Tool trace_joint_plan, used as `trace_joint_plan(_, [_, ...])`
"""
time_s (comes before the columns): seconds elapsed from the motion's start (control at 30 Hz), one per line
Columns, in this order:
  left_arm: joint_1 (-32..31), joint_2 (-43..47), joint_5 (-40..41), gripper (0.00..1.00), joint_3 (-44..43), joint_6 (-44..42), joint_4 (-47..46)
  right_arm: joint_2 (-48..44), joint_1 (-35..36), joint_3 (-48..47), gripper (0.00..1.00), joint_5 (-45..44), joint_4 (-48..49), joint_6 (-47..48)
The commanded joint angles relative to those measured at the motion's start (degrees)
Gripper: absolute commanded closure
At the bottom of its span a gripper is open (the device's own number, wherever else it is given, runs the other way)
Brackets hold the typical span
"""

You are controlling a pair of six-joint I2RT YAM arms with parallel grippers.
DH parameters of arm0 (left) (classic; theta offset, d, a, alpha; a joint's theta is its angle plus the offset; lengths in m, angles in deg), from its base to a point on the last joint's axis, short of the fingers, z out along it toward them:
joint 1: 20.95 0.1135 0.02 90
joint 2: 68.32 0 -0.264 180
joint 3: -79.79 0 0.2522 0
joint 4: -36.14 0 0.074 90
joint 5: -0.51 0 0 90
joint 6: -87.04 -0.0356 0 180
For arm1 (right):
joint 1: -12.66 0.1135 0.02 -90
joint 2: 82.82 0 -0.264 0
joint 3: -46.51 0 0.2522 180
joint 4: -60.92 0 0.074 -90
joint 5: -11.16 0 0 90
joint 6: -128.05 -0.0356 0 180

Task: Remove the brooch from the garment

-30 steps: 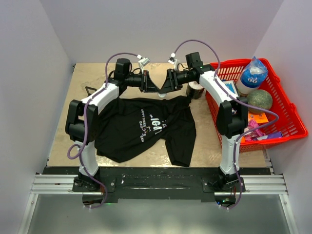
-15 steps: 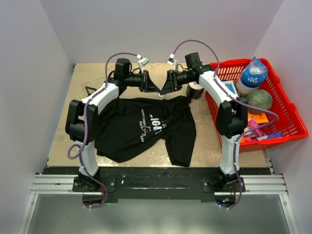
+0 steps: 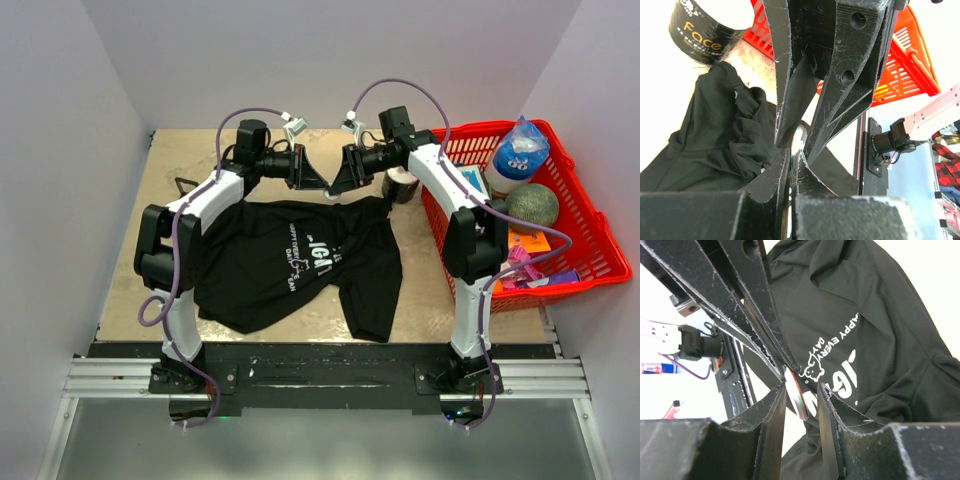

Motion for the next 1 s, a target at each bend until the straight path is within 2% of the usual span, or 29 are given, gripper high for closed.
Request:
trace_joint_plan(0.0, [0.71, 0.67, -4.76, 1.0, -1.48, -1.6, -0.96, -2.43, -0.05, -3.08, 0.69, -0.04, -3.9, 7.17])
trace_joint_plan(0.33, [0.88, -0.04, -7.39, 1.0, -1.48, -0.47, -2.36, -1.02, 0.21, -8.17, 0.74, -3.45, -12.69, 19.3])
trace_joint_plan(0.4, [0.88, 0.14, -6.95, 1.0, -1.4, 2.06, -3.94, -1.46, 0.56, -8.71, 0.79, -6.88, -12.35, 19.14])
trace_joint_plan(0.57, [0.44, 0.75, -7.57, 1.0, -0.34, 9.9, -12.2, -1.2, 1.35, -8.53, 0.79, -7.34, -11.2, 16.32])
trace_joint_plan(0.67, [0.27, 1.02, -7.48, 1.0, -0.34, 9.73, -11.95, -1.46, 1.71, -8.53, 0.71, -6.3, -11.29, 15.89])
trace_joint_plan(0.7, [0.27, 1.19, -7.48, 1.0, -0.25, 9.03, -11.6, -1.46, 1.71, -8.79, 0.65, -4.2, -11.47, 15.71])
trace_joint_plan(0.8, [0.35, 1.54, -7.13, 1.0, -0.43, 6.31, -8.96, -2.07, 1.09, -8.71, 0.55, 0.28, -11.21, 13.61])
trace_joint_plan(0.87, [0.27, 1.55, -6.43, 1.0, -0.52, 4.99, -6.95, -2.08, 0.74, -8.09, 0.52, 1.53, -10.07, 10.72])
trace_joint_plan(0.97, [0.01, 2.16, -2.92, 1.0, -3.49, -4.03, 0.51, -2.51, 0.74, -7.04, 0.51, 0.93, -7.88, 6.33])
